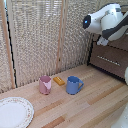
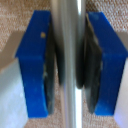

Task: Propose to navigate your clamp on the clench of the first drawer. Use gentle force to register to the cabinet. Send posterior your swing mandate till over it lurks, a cup of pink essence. Fortify your grip after aiming concentric with the pink cup’s periphery. Manoeuvre the pink towards the cabinet's top. Drop your compression till the cup is resting inside.

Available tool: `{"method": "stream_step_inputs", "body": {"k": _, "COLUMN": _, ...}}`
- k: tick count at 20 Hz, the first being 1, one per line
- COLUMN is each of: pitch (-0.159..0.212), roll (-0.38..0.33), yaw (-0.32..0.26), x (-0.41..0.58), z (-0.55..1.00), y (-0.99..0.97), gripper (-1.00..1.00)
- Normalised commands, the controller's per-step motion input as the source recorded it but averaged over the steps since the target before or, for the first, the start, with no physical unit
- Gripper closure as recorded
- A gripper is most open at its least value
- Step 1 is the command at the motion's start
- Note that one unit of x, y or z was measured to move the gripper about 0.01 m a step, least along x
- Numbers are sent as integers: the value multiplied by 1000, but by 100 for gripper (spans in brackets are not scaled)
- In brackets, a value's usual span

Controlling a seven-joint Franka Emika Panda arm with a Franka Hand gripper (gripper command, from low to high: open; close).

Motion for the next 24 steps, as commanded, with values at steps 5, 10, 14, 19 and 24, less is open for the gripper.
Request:
{"method": "stream_step_inputs", "body": {"k": 5, "pitch": 0, "roll": 13, "yaw": -215, "x": 31, "z": 95, "y": 561, "gripper": 100}}
{"method": "stream_step_inputs", "body": {"k": 10, "pitch": -5, "roll": -25, "yaw": -114, "x": 25, "z": -103, "y": 844, "gripper": 100}}
{"method": "stream_step_inputs", "body": {"k": 14, "pitch": -8, "roll": -44, "yaw": -58, "x": 96, "z": -131, "y": 912, "gripper": 100}}
{"method": "stream_step_inputs", "body": {"k": 19, "pitch": -7, "roll": -20, "yaw": -177, "x": 218, "z": 1, "y": 330, "gripper": 100}}
{"method": "stream_step_inputs", "body": {"k": 24, "pitch": 24, "roll": -1, "yaw": 18, "x": 60, "z": 26, "y": -13, "gripper": -100}}
